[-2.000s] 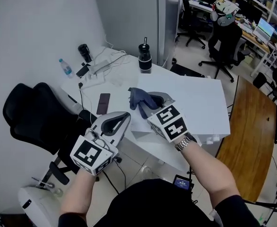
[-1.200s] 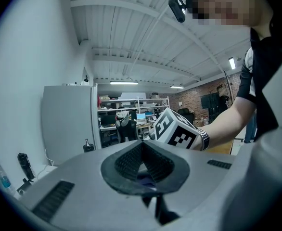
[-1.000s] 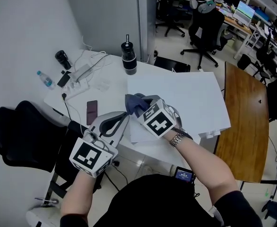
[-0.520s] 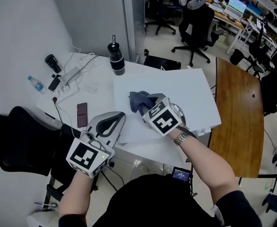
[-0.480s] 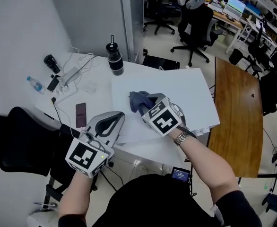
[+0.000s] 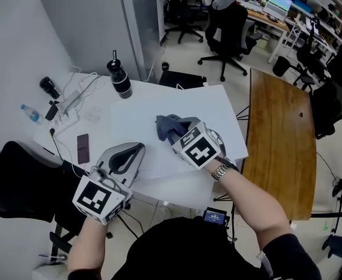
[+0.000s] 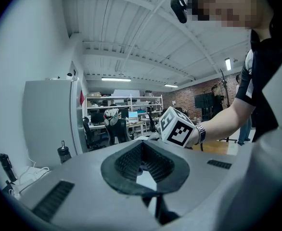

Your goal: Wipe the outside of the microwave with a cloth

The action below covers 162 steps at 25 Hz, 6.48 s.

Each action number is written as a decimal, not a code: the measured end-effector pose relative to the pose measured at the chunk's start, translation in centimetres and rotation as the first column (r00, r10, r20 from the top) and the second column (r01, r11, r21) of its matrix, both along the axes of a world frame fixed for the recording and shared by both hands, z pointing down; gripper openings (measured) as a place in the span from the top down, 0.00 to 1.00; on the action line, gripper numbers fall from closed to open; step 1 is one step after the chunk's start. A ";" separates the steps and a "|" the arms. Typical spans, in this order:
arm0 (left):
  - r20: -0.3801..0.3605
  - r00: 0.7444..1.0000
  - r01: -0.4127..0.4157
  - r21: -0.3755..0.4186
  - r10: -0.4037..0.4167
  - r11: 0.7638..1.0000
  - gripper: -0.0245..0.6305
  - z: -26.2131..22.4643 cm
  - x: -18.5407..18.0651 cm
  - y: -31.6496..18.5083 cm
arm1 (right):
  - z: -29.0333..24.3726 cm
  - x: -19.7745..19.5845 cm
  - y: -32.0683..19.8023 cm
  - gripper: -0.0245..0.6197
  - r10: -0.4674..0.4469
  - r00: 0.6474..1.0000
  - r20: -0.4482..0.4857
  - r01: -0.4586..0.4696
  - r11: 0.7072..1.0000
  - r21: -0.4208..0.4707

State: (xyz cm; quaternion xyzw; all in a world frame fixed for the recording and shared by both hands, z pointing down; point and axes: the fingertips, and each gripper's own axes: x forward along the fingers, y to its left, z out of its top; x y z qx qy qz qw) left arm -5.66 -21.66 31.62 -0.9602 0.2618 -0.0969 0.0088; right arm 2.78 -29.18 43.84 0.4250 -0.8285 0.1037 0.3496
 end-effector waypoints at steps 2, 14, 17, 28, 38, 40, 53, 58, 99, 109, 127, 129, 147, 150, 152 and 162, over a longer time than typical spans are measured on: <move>0.015 1.000 0.001 -0.007 -0.001 1.000 0.96 0.1 1.2 0.2 | 0.0 1.6 0.1 0.86 0.007 1.000 0.006 -0.007 1.000 0.002; 0.061 0.998 0.005 -0.005 -0.005 1.000 0.96 0.2 8.0 1.4 | -0.2 8.1 1.3 0.86 -0.006 0.999 0.052 0.006 1.000 0.001; 0.073 0.997 0.001 -0.008 0.000 1.000 0.96 0.6 9.3 1.9 | -0.1 10.2 1.3 0.86 0.014 0.999 0.052 -0.014 1.000 0.003; 0.108 0.994 0.004 -0.041 0.001 0.999 0.96 1.7 12.5 2.9 | -0.5 19.0 1.0 0.86 0.132 0.982 0.138 -0.139 0.990 0.038; 0.138 0.990 0.017 -0.049 -0.010 0.999 0.96 2.1 14.2 3.8 | -0.1 24.4 1.1 0.86 0.204 0.935 0.291 -0.243 0.964 0.104; 0.140 0.990 0.019 -0.048 -0.012 0.999 0.96 2.0 14.5 4.1 | 0.0 25.0 1.1 0.86 0.210 0.921 0.328 -0.261 0.958 0.118; 0.155 0.987 0.058 -0.047 -0.050 0.997 0.96 2.3 15.3 4.7 | 7.2 27.1 1.1 0.86 0.260 0.853 0.452 -0.315 0.948 0.050; 0.169 0.983 0.081 -0.050 -0.072 0.995 0.96 2.4 15.2 4.7 | 11.3 27.1 0.7 0.86 0.296 0.836 0.462 -0.321 0.947 -0.027; 0.025 0.989 0.144 -0.056 -0.143 0.988 0.96 1.8 4.1 9.3 | 11.0 30.5 11.2 0.85 0.557 0.804 0.210 -0.564 0.825 -0.031; -0.048 0.991 0.118 -0.073 -0.122 0.990 0.96 3.1 -0.5 12.6 | 4.8 25.3 20.3 0.85 0.552 0.796 0.250 -0.583 0.810 0.066; -0.076 0.959 0.269 -0.071 -0.274 0.961 0.96 3.3 -13.4 17.5 | 3.6 -5.1 21.1 0.86 0.115 0.935 0.334 -0.181 0.968 0.174; -0.074 0.953 0.290 -0.068 -0.295 0.954 0.96 3.3 -14.8 17.9 | 4.1 -8.4 20.6 0.86 0.072 0.940 0.333 -0.138 0.974 0.178; -0.024 0.915 0.401 -0.055 -0.403 0.914 0.96 3.4 -22.2 19.5 | 10.5 -21.0 14.6 0.86 0.089 0.935 0.345 -0.108 0.994 0.035; -0.021 0.918 0.395 -0.054 -0.397 0.917 0.96 3.4 -22.3 19.2 | 10.4 -20.5 13.8 0.86 0.129 0.927 0.354 -0.147 0.989 0.027; -0.020 0.920 0.389 -0.056 -0.390 0.920 0.96 3.4 -22.2 19.0 | 10.4 -20.1 13.7 0.86 0.143 0.924 0.355 -0.162 0.986 0.025; -0.037 0.942 0.330 -0.072 -0.333 0.941 0.96 3.9 -20.4 17.9 | 10.6 -16.5 13.8 0.86 0.221 0.919 0.326 -0.240 0.971 0.020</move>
